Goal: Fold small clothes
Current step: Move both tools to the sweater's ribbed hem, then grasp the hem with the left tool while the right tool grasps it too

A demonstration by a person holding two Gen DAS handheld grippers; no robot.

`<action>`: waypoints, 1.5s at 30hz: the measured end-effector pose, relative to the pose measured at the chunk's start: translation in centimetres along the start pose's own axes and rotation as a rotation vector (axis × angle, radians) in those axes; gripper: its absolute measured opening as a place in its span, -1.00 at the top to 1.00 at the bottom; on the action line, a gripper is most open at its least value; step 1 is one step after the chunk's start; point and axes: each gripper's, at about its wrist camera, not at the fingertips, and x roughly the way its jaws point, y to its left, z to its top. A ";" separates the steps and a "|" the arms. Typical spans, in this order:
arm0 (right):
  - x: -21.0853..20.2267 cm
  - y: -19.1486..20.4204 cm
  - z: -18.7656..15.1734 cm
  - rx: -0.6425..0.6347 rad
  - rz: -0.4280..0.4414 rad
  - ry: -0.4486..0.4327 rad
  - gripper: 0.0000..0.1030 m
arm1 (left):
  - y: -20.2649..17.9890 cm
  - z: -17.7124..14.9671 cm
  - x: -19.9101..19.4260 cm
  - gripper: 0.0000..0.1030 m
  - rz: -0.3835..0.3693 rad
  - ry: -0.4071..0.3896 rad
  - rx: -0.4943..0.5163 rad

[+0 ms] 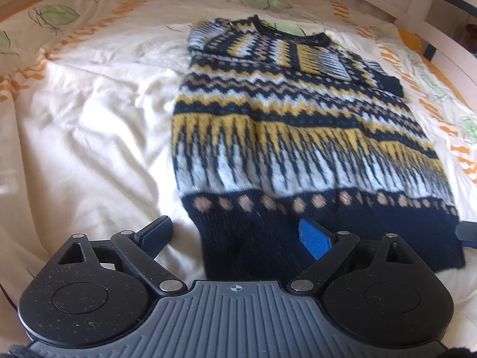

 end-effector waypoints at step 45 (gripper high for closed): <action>0.2 -2.1 -0.5 0.081 0.118 -0.062 -1.00 | 1.3 -0.4 -0.1 0.39 -0.122 -0.055 -0.115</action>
